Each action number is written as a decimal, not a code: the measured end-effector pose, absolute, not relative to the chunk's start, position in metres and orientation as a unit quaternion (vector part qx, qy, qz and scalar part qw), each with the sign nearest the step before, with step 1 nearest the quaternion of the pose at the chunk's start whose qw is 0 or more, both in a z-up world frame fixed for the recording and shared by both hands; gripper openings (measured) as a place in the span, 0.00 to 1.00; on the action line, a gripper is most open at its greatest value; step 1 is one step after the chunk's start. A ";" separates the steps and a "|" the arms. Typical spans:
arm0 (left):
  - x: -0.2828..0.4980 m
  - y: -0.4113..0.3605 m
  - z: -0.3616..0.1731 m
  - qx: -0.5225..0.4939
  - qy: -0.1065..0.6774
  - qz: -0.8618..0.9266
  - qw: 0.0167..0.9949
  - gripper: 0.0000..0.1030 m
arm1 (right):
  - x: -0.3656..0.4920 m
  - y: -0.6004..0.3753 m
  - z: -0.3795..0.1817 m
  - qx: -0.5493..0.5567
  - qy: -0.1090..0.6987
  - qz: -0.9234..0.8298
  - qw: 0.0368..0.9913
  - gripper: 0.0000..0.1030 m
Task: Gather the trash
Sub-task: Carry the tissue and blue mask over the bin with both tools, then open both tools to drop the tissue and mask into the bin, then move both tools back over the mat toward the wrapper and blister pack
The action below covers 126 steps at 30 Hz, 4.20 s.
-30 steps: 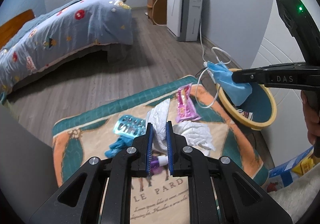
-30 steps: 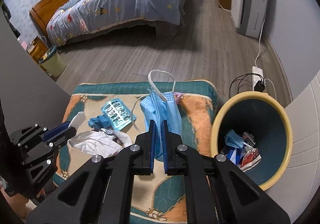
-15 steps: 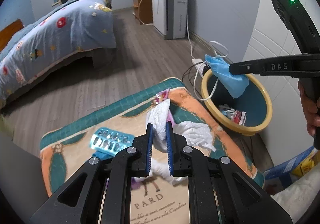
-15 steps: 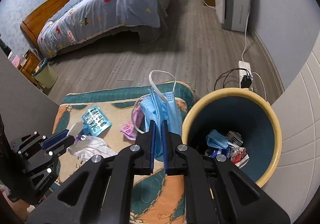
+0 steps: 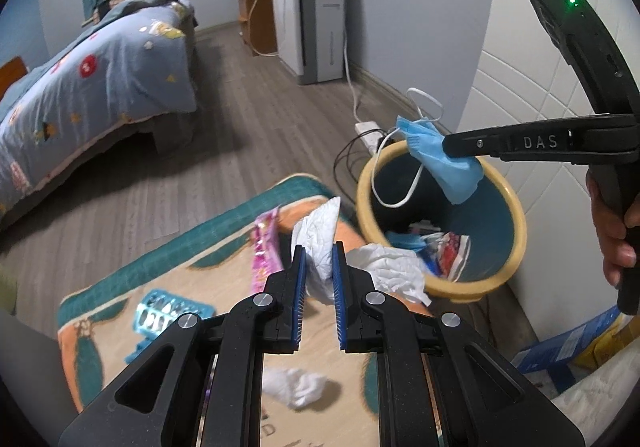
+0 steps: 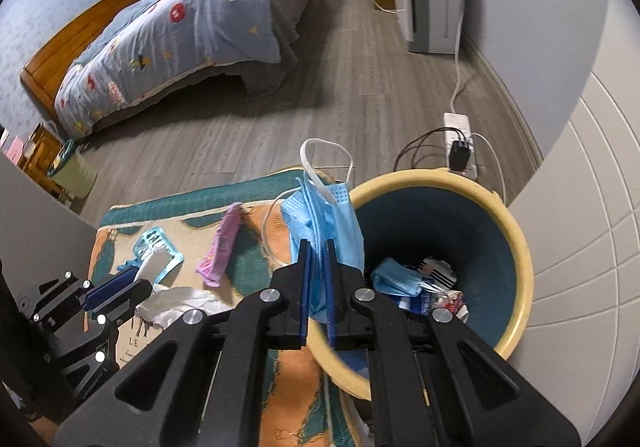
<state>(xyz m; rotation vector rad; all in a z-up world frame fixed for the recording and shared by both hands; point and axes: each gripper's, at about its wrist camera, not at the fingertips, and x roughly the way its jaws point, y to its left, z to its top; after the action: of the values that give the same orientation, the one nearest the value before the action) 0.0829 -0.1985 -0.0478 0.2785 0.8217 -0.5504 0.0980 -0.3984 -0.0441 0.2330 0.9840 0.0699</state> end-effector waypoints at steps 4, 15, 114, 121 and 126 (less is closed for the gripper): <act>0.083 -0.213 -0.050 0.140 0.390 -0.268 0.869 0.13 | 0.097 -0.417 -0.046 0.118 0.470 0.014 0.875 0.06; 0.087 -0.258 -0.056 0.147 0.384 -0.289 0.865 0.14 | 0.089 -0.468 -0.051 0.128 0.465 -0.051 0.874 0.06; 0.078 -0.163 -0.059 0.171 0.373 -0.214 0.887 0.95 | 0.120 -0.370 -0.067 0.102 0.441 -0.057 0.890 0.94; 0.106 -0.104 -0.057 0.129 0.388 -0.177 0.895 0.95 | 0.142 -0.326 -0.083 0.076 0.460 -0.029 0.884 0.94; 0.141 -0.050 -0.057 0.075 0.401 -0.122 0.905 0.95 | 0.161 -0.301 -0.097 0.060 0.476 -0.011 0.877 0.94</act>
<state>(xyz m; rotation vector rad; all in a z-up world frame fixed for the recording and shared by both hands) 0.1409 -0.0503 -0.0572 0.1560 0.8276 -0.2529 0.1615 -0.3008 -0.0972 0.1245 0.9938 -0.0226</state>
